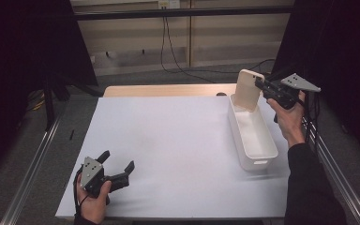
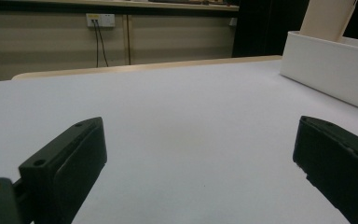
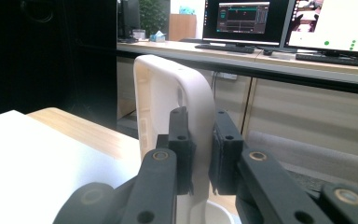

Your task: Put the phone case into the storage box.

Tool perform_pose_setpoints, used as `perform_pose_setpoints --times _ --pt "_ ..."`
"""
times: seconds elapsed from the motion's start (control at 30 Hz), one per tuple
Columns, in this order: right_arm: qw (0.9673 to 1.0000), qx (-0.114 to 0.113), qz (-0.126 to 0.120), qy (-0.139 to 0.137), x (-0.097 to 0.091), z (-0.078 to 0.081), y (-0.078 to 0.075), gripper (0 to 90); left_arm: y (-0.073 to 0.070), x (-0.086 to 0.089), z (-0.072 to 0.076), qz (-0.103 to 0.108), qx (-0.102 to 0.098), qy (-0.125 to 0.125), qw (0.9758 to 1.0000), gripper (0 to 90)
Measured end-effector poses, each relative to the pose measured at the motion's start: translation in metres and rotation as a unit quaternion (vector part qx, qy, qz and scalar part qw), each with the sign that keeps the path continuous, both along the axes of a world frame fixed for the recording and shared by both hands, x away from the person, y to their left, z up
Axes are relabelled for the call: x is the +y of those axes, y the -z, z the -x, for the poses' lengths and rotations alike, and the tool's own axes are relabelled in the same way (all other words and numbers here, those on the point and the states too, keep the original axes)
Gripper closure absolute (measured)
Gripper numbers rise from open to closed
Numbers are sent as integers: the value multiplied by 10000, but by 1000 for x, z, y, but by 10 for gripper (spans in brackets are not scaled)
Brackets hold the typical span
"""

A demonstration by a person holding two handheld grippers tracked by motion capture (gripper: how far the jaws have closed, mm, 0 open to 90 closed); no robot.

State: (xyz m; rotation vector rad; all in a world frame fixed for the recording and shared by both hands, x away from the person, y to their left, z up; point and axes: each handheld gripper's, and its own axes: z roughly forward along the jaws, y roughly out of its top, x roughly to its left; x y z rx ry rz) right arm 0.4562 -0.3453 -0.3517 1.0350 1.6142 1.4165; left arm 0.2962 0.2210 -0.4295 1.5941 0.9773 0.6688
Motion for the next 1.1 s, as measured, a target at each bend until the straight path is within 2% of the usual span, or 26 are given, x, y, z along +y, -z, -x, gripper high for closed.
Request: perform_pose_setpoints --times 0.4,0.47,0.57,0.8,1.0,1.1 --pt "9999 144 64 -48 4 -8 16 810 0 0 0 -32 -12 -40 10000 28" --pt "9998 174 106 -47 5 -9 18 810 0 -1 1 -112 -56 -45 9999 28" --pt "9998 209 70 -28 6 -10 20 810 0 -2 1 -81 -26 -14 10000 28" --pt "9995 273 166 -30 7 -14 26 810 0 -2 1 -98 -35 -21 9999 28" --pt "9995 305 90 23 8 -18 32 810 0 -1 0 -100 -44 -27 9999 28" --pt "9993 354 148 24 9 -20 36 810 0 -1 1 -111 -56 -28 9999 28"
